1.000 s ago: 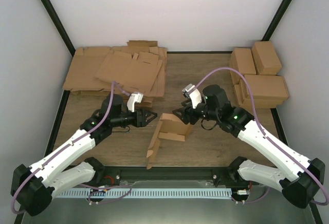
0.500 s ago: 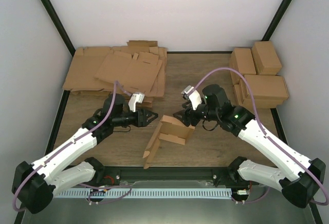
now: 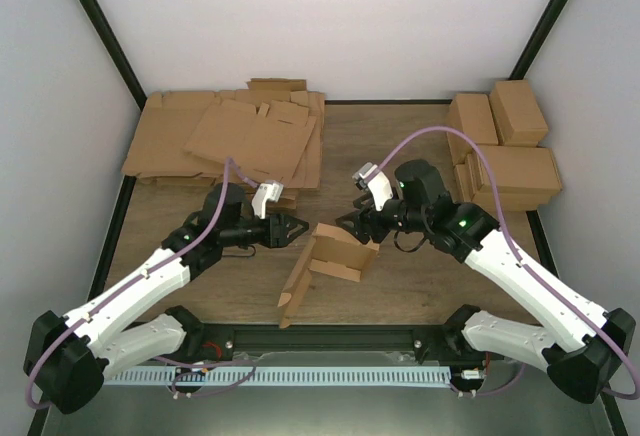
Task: Fold the paper box
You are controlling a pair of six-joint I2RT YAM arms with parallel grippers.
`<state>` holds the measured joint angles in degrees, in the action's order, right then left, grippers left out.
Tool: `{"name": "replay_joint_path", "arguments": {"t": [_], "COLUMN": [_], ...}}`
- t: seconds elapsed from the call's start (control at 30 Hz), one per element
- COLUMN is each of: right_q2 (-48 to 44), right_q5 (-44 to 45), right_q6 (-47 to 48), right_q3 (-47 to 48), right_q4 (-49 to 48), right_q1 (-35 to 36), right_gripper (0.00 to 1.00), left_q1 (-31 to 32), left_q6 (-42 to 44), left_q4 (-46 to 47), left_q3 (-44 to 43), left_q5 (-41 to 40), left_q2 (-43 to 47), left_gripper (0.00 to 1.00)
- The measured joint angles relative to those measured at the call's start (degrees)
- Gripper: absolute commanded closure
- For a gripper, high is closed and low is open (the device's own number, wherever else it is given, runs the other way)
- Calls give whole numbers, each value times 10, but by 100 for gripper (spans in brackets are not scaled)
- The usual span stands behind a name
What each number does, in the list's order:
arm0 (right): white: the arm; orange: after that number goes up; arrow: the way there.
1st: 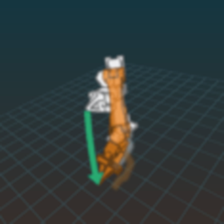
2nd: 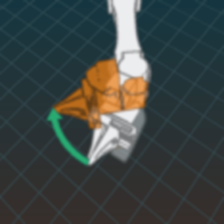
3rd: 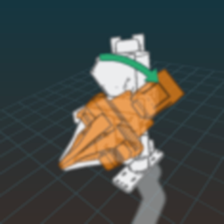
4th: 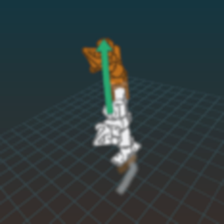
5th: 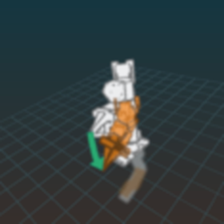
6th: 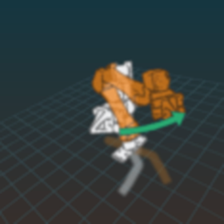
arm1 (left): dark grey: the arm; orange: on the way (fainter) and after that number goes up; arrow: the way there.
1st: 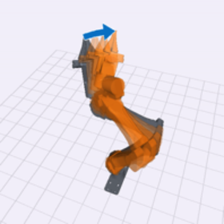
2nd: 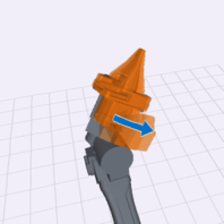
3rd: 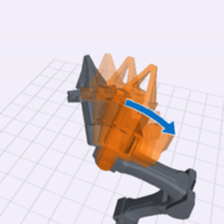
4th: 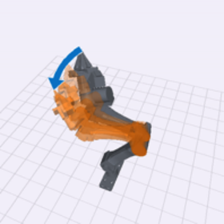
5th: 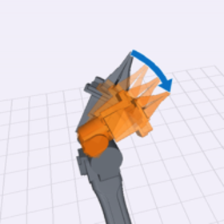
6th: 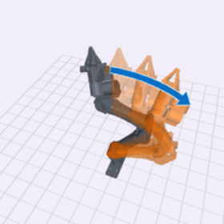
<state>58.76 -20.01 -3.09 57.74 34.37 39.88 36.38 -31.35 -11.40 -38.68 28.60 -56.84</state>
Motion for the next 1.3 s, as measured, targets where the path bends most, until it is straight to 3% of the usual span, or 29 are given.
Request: {"name": "replay_joint_path", "arguments": {"t": [0.53,0.87,1.1,1.3], "right_q2": [-4,-5,-2,-1], "right_q5": [-40,-44,-31,-8], "right_q6": [-4,-4,1,20], "right_q3": [-10,-28,-28,-28], "right_q4": [17,19,12,7], "right_q1": [0,0,5,28], "right_gripper": [32,38,40,40], "left_q1": [0,0,1,4], "left_q6": [0,-2,0,8], "left_q4": [2,2,-27,-90], "left_q3": [4,4,-10,-66], "left_q5": [0,0,-10,-17], "left_q2": [0,0,3,43], "left_gripper": [51,50,22,15]}}
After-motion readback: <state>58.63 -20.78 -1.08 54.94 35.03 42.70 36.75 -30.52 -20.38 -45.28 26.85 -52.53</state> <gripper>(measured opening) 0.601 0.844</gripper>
